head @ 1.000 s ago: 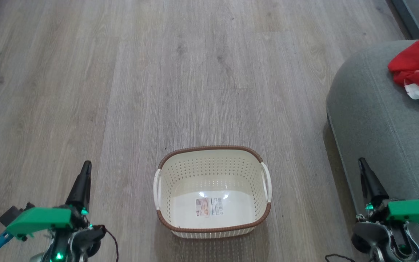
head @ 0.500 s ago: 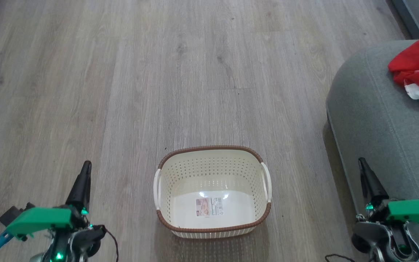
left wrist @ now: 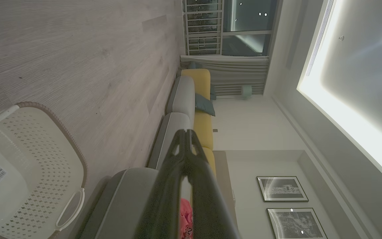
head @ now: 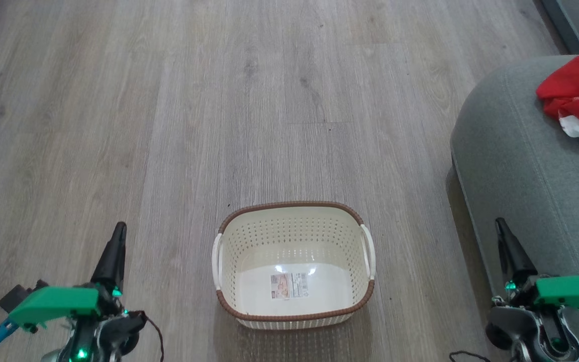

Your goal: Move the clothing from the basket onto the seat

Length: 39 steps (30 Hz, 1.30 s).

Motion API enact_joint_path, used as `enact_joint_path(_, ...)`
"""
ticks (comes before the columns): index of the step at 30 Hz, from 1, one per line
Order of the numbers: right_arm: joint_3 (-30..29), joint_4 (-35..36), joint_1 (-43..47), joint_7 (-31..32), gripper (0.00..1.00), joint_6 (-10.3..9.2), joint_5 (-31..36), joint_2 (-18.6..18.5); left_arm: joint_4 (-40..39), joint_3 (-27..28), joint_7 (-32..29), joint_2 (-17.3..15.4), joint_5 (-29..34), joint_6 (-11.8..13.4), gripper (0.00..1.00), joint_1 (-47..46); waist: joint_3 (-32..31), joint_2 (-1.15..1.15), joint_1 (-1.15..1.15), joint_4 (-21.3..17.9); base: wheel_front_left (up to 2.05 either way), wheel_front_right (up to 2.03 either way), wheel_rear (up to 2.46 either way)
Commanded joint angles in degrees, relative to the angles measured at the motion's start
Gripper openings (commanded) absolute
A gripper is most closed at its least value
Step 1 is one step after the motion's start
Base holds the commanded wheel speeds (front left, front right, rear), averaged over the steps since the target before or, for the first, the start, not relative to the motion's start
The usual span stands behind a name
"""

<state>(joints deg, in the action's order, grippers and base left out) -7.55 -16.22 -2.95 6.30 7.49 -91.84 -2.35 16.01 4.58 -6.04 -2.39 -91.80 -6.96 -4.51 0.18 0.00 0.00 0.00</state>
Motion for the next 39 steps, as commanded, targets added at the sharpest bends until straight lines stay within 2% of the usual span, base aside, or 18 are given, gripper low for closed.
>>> enact_joint_path(1, 1.0, 2.2, -3.2, 0.2, 0.0, 0.0, -0.3, -0.5, -2.0, 1.9, -0.4, -0.5, -0.4, -0.5, 0.0, -1.7, 0.0, 0.0, 0.0, 0.0, 0.0, 0.0, 0.0)
enact_joint_path(39, 1.0, 2.2, -3.2, 0.2, 0.0, 0.0, -0.3, -0.5, -2.0, 1.9, -0.4, -0.5, -0.4, -0.5, 0.0, -1.7, 0.0, 0.0, 0.0, 0.0, 0.0, 0.0, 0.0)
